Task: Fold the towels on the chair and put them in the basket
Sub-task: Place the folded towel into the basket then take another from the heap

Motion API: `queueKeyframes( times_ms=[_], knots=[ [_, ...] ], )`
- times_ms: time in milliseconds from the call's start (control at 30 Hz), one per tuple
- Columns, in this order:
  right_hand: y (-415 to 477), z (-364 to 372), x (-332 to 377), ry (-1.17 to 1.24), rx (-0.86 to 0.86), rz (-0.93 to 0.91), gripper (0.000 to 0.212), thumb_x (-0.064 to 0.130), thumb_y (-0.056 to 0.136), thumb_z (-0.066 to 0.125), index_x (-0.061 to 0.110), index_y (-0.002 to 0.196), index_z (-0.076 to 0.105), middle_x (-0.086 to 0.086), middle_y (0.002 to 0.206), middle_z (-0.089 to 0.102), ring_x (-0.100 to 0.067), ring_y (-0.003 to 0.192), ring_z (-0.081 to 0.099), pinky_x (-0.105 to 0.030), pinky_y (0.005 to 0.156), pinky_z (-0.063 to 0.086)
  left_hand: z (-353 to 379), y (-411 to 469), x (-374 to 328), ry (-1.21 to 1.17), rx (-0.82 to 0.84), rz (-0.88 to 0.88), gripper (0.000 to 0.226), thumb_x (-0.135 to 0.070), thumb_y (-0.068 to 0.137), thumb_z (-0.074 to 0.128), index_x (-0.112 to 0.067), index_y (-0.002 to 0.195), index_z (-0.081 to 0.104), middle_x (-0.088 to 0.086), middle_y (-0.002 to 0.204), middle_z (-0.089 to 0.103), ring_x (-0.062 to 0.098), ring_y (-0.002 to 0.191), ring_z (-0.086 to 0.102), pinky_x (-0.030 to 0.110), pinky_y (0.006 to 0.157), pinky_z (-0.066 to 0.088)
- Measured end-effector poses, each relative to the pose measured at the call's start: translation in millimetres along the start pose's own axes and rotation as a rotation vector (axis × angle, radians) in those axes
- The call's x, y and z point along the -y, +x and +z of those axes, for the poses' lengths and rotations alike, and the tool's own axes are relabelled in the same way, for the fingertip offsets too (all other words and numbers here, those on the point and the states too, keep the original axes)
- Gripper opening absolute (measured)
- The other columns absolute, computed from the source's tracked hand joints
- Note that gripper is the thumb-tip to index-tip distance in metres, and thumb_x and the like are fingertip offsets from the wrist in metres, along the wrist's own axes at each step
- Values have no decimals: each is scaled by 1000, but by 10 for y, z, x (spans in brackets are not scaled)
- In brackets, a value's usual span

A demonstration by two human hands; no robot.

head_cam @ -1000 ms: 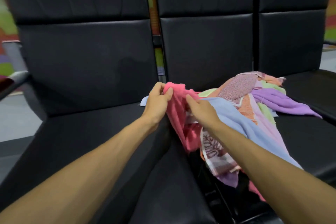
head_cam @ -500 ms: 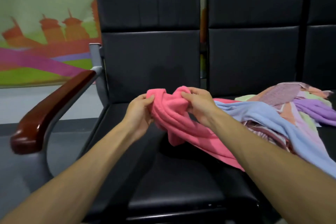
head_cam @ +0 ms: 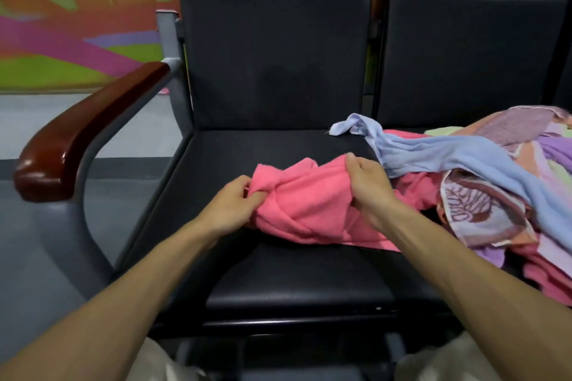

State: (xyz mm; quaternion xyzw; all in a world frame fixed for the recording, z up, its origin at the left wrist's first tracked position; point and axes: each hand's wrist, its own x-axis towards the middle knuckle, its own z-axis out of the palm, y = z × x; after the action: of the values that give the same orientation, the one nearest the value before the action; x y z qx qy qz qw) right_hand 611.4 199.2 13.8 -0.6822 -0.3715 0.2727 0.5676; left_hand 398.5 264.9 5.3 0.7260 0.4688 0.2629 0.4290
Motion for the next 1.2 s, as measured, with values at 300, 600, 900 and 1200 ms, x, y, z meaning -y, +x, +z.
queueKeyframes(
  times_ms=[300, 600, 900, 1200],
  knots=[
    [-78, -9, 174, 131, 545, 159, 42, 29, 68, 84, 5, 100, 70, -7, 97, 73, -13, 83, 68, -27, 79, 55, -258, -74, -20, -719, 1, -234, 18, -14, 98, 49, -9, 99, 66, 6, 81, 73, 19, 77, 70, 38, 82, 55],
    [-189, 160, 154, -237, 350, -133, 16, 26, 90, 64, 17, 102, 68, 0, 100, 72, -14, 96, 68, -33, 86, 53, -322, -249, -205, -723, -75, -151, 9, -18, 95, 58, -11, 96, 64, 6, 84, 69, 13, 66, 65, 30, 64, 56],
    [-206, 6, 323, 752, 118, 302, 14, 15, 98, 55, 7, 98, 67, -4, 80, 71, -12, 64, 67, -25, 61, 57, -550, -320, -210, -854, -241, -288, 18, -25, 80, 75, -14, 94, 70, 3, 83, 68, 16, 72, 63, 32, 78, 52],
    [-92, -85, 128, 420, 27, 150, 35, -17, 78, 63, -1, 109, 67, -14, 93, 69, -22, 84, 64, -30, 82, 54, -373, -226, -17, -376, 34, -419, 14, -16, 90, 46, -13, 82, 57, 12, 76, 52, 23, 66, 50, 34, 67, 40]
  ],
)
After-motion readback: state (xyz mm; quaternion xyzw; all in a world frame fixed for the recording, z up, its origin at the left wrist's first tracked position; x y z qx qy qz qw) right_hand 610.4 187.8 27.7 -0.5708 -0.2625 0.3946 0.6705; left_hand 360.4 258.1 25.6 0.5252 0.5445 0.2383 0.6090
